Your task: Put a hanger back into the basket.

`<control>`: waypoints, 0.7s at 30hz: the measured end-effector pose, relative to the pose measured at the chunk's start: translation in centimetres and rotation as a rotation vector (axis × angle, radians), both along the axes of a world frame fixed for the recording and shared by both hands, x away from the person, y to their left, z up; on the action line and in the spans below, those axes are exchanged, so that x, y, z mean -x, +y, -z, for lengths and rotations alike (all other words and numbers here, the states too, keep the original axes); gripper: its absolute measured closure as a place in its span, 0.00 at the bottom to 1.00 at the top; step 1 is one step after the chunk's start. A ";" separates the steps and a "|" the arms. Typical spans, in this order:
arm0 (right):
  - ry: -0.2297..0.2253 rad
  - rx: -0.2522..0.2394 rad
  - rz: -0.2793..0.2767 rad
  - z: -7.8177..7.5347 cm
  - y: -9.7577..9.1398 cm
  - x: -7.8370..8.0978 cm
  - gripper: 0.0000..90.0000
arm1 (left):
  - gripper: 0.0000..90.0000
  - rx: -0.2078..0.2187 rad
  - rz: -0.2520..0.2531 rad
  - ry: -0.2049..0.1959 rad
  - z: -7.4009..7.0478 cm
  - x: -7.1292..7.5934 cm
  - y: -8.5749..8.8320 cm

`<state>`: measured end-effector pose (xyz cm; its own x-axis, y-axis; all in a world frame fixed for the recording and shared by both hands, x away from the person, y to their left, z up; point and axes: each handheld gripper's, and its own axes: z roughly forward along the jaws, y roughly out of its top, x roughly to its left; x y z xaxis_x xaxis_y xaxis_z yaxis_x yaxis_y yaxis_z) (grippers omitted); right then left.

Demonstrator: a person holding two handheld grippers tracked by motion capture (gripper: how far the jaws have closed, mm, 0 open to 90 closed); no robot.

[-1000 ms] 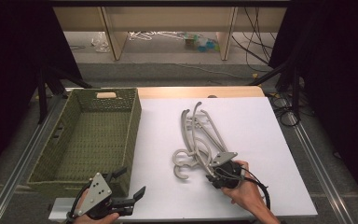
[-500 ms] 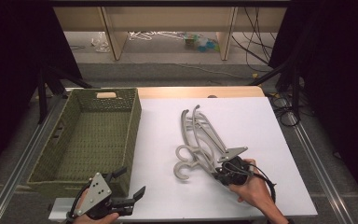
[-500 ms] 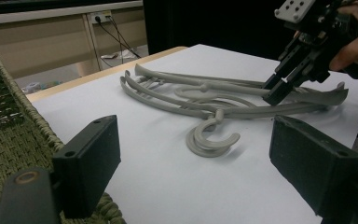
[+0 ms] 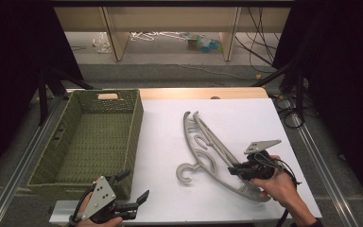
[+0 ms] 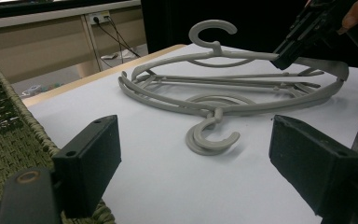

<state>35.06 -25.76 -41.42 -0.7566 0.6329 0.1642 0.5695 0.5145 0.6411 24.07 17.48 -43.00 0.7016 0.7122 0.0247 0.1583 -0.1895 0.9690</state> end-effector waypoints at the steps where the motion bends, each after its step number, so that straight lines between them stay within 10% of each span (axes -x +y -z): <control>1: 0.001 -0.011 0.006 -0.1 -0.4 0.0 0.89 | 0.18 -0.003 -0.008 0.008 -0.1 0.1 0.0; 15: -0.083 -0.080 0.044 -2.8 -4.4 0.2 0.92 | 0.19 -0.002 -0.012 -0.002 -0.2 -0.2 -0.3; 21: -0.088 -0.111 0.040 -3.4 -5.0 0.6 0.92 | 0.20 -0.050 0.020 -0.015 -0.6 -1.4 -3.0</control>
<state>34.43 -30.73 -37.99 -0.7458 0.6444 0.1690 0.5271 0.4156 0.7412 25.48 14.44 -42.41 0.7148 0.6957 0.0709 0.1395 -0.2411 0.9604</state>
